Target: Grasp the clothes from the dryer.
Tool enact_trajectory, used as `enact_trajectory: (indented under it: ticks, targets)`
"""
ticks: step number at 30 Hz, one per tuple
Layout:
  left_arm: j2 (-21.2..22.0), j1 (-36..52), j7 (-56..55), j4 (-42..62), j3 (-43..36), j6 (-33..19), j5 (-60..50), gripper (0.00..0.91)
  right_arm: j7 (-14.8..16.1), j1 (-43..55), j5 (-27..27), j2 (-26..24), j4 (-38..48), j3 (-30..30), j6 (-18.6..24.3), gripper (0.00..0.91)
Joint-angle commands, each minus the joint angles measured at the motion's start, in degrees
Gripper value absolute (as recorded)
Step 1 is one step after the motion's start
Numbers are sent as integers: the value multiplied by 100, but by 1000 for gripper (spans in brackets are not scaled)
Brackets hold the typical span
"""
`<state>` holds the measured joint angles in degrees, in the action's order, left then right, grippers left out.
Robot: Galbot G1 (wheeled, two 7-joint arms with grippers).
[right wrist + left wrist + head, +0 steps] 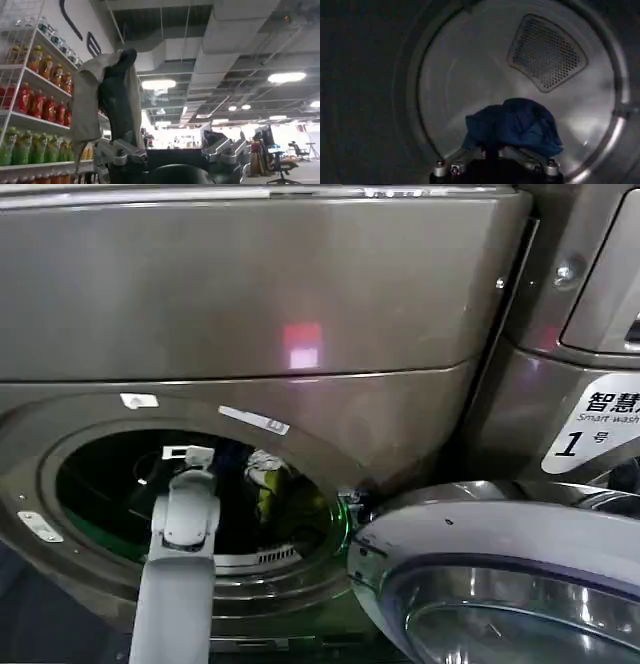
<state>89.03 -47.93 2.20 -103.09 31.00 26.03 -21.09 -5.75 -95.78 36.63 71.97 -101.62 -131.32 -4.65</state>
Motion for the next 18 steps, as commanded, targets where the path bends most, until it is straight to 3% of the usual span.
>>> enact_trajectory:
  ticks: [1,18]
  targets:
    - [-5,-61,-289,-62,-53,123,427,0,-48,-1,37,14,-38,-30,-77,907]
    - [-13,-72,-151,-98,-99,98,524,0,-120,12,3,8,-91,-166,-306,907]
